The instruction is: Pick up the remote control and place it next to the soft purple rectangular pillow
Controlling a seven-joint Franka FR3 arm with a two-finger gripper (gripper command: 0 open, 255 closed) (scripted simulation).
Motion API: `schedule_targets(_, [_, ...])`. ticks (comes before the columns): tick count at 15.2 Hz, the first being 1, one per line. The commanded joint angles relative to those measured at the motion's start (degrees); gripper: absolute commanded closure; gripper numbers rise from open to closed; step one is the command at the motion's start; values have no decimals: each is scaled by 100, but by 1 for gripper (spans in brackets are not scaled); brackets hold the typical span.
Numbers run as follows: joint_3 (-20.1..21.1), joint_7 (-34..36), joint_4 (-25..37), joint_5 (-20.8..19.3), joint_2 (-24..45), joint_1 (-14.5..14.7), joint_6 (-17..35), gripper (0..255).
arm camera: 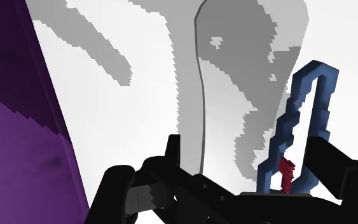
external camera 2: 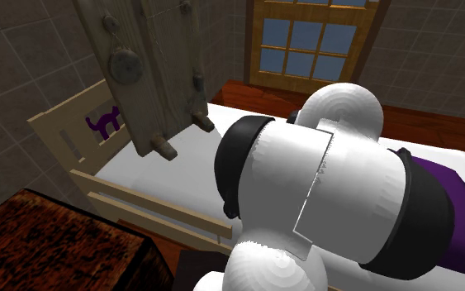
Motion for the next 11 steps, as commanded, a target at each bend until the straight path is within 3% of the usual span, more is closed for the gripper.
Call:
schedule_targets(1, [4,38,71,-50,-222,3,-291,0])
schedule_targets(3, [12,74,165,-100,-470,4,-631,0])
schedule_targets(11, [14,74,165,-100,-469,3,-630,0])
